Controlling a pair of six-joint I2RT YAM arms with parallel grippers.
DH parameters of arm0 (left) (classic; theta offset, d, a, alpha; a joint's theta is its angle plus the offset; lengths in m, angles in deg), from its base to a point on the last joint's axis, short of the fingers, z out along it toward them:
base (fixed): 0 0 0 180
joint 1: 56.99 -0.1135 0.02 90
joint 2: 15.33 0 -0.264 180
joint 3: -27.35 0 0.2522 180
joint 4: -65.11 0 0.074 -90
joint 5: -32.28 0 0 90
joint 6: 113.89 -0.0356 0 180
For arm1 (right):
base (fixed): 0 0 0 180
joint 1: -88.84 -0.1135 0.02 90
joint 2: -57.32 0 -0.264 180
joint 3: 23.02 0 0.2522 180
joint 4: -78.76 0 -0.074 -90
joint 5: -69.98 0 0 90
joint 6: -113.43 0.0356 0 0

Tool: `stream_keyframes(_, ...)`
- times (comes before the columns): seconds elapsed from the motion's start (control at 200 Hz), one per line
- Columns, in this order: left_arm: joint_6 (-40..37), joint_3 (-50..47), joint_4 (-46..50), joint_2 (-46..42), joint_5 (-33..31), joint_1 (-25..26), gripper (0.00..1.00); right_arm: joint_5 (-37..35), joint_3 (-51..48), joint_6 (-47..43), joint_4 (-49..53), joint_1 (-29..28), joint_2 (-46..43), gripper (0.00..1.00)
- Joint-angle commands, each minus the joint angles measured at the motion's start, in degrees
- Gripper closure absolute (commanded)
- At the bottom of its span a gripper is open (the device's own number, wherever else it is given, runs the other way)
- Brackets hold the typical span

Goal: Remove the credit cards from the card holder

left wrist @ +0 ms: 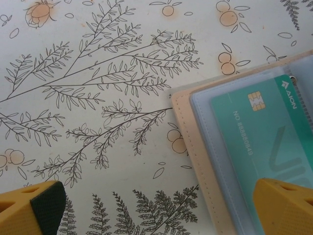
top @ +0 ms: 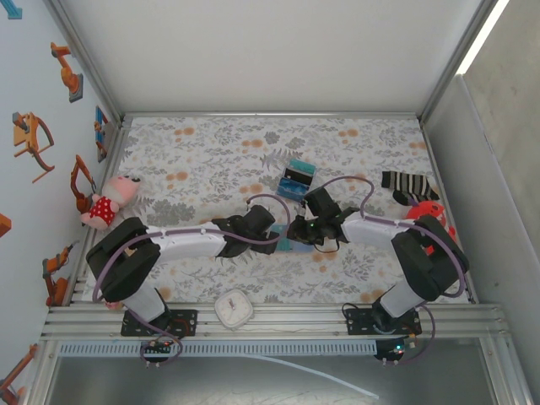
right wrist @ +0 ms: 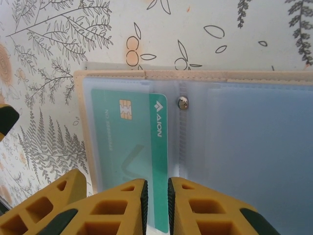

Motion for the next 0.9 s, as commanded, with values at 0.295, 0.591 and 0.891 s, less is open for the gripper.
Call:
stream_keyframes(0.295, 0.6, 0.9, 2.9, 2.2, -1.5, 0.3, 0.03, 1.5, -1.5, 1.4, -3.0, -0.4, 2.8, 0.81)
stream_keyframes(0.591, 0.4, 1.0, 4.1, 2.4, -1.4, 0.7, 0.03, 3.4, -3.5, 2.8, -6.8, -0.4, 2.8, 0.81)
stream_keyframes(0.891, 0.3, 1.8, 5.1, 3.9, -1.3, 1.1, 0.03, 4.7, -4.5, 3.3, -9.3, -0.4, 2.4, 0.86)
